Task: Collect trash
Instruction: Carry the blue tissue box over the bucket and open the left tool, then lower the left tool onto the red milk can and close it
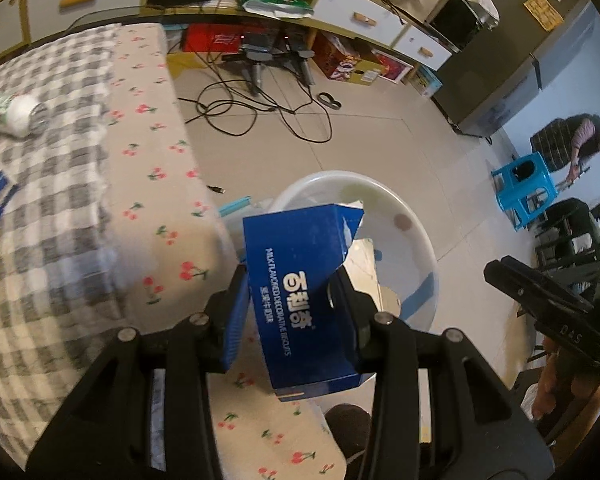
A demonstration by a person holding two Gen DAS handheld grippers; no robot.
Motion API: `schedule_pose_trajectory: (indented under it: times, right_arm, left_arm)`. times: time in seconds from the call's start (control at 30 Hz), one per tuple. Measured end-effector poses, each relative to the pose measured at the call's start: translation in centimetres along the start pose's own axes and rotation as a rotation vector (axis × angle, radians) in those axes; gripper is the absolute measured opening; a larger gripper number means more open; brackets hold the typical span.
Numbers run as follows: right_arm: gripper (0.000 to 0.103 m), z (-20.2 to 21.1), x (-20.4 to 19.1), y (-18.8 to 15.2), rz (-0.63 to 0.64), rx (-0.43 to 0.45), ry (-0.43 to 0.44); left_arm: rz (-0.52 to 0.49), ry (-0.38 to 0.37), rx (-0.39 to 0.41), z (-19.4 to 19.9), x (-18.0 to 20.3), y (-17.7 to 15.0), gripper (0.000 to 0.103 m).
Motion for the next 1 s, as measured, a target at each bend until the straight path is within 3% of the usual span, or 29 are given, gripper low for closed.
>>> schedule_pose_trajectory:
  times: [0.17,0.23,0.27,0.4,0.53,0.7,1.0]
  right_arm:
    - [0.063,0.4,1.9,-0.4,-0.025,0.003,-0.013]
    - [0.063,0.5,2.5,-0.5,-0.036,0.006,-0.014]
    - [0.063,0.6,2.7,-0.6,-0.041,0.005,-0.014]
    - [0.063,0.7,3.1,-0.6,-0.048,0.006,-0.017]
    - [0.064,0.7,2.8,-0.5,-0.045,0.005,-0.015]
    - [0.067,0.8,0.8,-0.2,-0.01,0.004,-0.011]
    - [0.073,0.0,-3.8,0.1,0.055,-0.003,-0.024]
  left_arm:
    - [-0.026,-0.015,0.033,0.0,0.6,0.6,0.048]
    - [-0.015,-0.017,0.032,0.0,0.5,0.7,0.079]
    - [-0.007,-0.002,0.033,0.1,0.4,0.7,0.083]
    - [-0.017,0.058,0.039,0.5,-0.4,0.6,0.084]
    - [-0.004,0.097,0.042,1.4,-1.8,0.0,0.093]
    - [0.028,0.166,0.056,2.9,-4.1,-0.6,0.097]
    - [0.116,0.221,0.081,6.4,-8.8,-2.2,0.1]
Point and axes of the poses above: each gripper's, at about its wrist camera, not at the fingertips, and z roughly against the way its jaws point, x to its right, y to its top, the point moved 9 cm from there along -z, roughly the way its jaws point, and after that the axes turned 13 degrees about -x, right-handed, at the moved point
